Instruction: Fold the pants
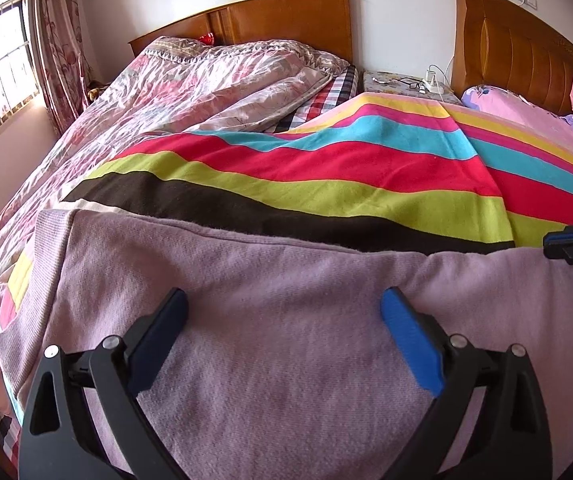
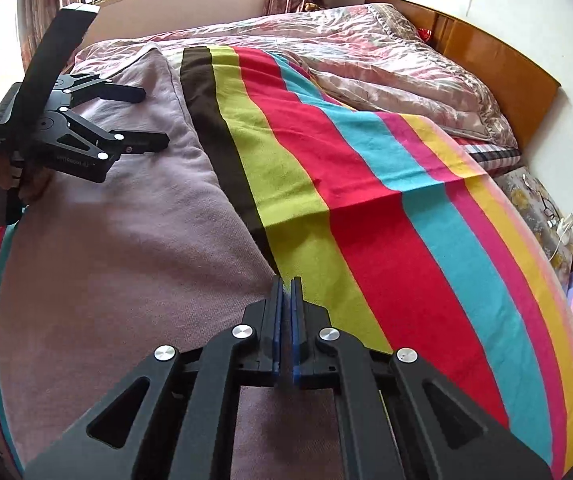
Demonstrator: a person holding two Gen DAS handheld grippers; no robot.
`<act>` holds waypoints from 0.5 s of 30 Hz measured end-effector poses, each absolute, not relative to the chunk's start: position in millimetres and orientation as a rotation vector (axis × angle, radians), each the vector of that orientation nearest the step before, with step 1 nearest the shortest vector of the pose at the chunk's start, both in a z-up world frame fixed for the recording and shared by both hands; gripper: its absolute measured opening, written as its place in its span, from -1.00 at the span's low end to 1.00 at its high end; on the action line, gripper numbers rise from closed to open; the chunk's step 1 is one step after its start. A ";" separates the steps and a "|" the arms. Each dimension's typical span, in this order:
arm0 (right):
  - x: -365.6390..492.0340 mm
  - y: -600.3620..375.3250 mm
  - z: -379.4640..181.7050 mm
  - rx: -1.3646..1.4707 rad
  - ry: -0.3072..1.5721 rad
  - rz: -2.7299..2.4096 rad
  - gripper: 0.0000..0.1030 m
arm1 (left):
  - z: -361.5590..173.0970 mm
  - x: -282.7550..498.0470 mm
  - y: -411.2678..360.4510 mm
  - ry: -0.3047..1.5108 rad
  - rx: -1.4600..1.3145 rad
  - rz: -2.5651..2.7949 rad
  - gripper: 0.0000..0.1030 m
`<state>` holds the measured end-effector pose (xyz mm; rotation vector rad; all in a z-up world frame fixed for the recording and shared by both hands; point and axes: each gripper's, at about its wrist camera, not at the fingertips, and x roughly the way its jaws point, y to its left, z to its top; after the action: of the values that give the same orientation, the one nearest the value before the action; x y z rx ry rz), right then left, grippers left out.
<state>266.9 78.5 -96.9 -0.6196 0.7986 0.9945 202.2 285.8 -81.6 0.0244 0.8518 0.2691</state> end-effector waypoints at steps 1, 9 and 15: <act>269.8 73.5 -95.0 -0.568 0.827 1.004 -0.88 | -80.4 201.0 284.9 0.853 0.031 0.282 0.90; 275.7 -14.3 -69.5 -0.423 0.847 0.878 -0.01 | -24.1 171.3 236.4 0.740 0.017 0.121 0.95; 282.8 -29.2 -91.7 -0.493 0.880 0.817 -0.04 | -46.3 191.0 153.1 0.778 0.127 -0.085 0.95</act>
<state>282.8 -29.2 -91.7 -0.4934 0.8801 0.8168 191.0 153.1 -46.3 0.1274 0.7779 -0.0852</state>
